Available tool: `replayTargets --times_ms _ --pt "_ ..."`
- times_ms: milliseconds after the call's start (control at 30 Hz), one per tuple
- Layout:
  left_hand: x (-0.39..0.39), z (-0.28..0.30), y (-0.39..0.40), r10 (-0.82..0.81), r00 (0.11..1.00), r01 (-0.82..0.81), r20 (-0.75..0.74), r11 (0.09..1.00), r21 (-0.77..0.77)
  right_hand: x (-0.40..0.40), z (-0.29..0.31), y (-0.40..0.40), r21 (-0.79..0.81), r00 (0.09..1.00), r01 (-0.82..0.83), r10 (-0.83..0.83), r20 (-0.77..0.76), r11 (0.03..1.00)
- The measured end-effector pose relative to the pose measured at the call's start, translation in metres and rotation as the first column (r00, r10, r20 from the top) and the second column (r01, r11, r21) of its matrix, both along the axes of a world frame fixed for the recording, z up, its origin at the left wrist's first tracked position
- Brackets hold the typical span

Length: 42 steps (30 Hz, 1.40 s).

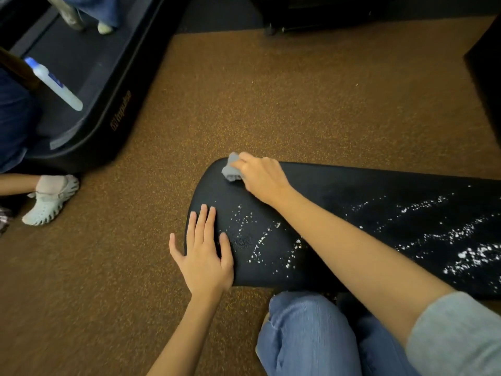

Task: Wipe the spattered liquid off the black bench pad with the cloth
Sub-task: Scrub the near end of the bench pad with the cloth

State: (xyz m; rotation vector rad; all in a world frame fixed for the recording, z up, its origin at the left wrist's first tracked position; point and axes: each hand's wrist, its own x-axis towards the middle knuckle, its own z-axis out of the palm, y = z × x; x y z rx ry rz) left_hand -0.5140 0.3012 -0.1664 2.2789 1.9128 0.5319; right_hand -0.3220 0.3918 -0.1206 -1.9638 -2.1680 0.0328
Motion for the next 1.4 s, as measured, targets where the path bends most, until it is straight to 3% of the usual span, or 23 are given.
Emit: replayTargets --times_ms 100,233,300,367,467,533,700,733,833,900,1033,1100,1267,1333,1400 --pt "0.0 0.002 0.0 -0.003 1.0 0.003 -0.006 1.0 -0.014 0.005 -0.001 -0.012 0.013 0.987 0.154 -0.153 -0.055 0.988" --pt "0.001 0.006 0.0 -0.004 1.0 0.003 -0.018 1.0 -0.027 -0.023 0.0 -0.053 -0.074 0.98 -0.196 0.194 -0.031 0.978" --pt "0.003 0.008 0.0 -0.007 1.0 0.007 -0.022 0.999 -0.037 -0.015 0.009 -0.062 -0.069 0.967 -0.252 0.25 -0.039 0.965" --pt "0.001 0.008 -0.001 -0.011 1.0 0.01 -0.022 0.999 -0.05 0.0 0.014 -0.062 -0.082 0.988 -0.151 0.151 -0.016 0.985" --pt "0.001 0.006 -0.002 -0.01 1.0 0.01 -0.013 0.999 -0.046 0.021 0.011 -0.052 -0.07 0.991 0.13 -0.132 -0.018 0.989" --pt "0.0 0.006 -0.002 -0.012 1.0 0.011 -0.013 0.999 -0.048 0.013 0.015 -0.055 -0.068 0.982 0.165 -0.17 -0.077 0.984" --pt "0.0 0.005 -0.002 -0.009 1.0 0.009 -0.017 0.999 -0.033 -0.009 0.008 -0.077 -0.068 0.98 -0.193 0.19 -0.052 0.979" --pt "-0.001 0.004 -0.002 -0.009 1.0 0.008 -0.019 1.0 -0.026 -0.001 0.008 -0.072 -0.066 0.986 -0.166 0.165 -0.021 0.984" --pt "0.0 0.002 -0.001 -0.006 1.0 0.005 -0.014 1.0 -0.03 0.021 0.011 -0.049 -0.052 0.993 0.119 -0.119 -0.005 0.992" --pt "0.0 0.003 -0.001 -0.001 1.0 0.0 -0.018 0.999 -0.032 0.015 0.013 -0.046 -0.049 0.983 0.178 -0.18 -0.023 0.983" --pt "0.0 0.002 -0.001 0.003 1.0 -0.004 -0.027 1.0 -0.024 -0.019 0.006 -0.075 -0.072 0.985 -0.161 0.155 -0.075 0.984" --pt "0.0 0.002 -0.001 0.001 1.0 -0.002 -0.026 1.0 -0.019 -0.011 0.007 -0.076 -0.047 0.975 -0.212 0.208 -0.076 0.976" --pt "0.001 0.003 -0.001 0.0 1.0 0.0 -0.016 1.0 -0.017 0.012 0.012 -0.051 -0.055 0.982 0.164 -0.168 -0.081 0.985" --pt "0.002 0.003 -0.001 0.004 1.0 -0.005 -0.017 1.0 -0.022 -0.009 0.01 -0.059 -0.066 0.985 0.111 -0.119 -0.128 0.992" --pt "0.001 0.003 -0.001 0.008 0.999 -0.009 -0.033 1.0 -0.025 -0.03 0.006 -0.077 -0.062 0.985 -0.082 0.072 -0.16 0.995"
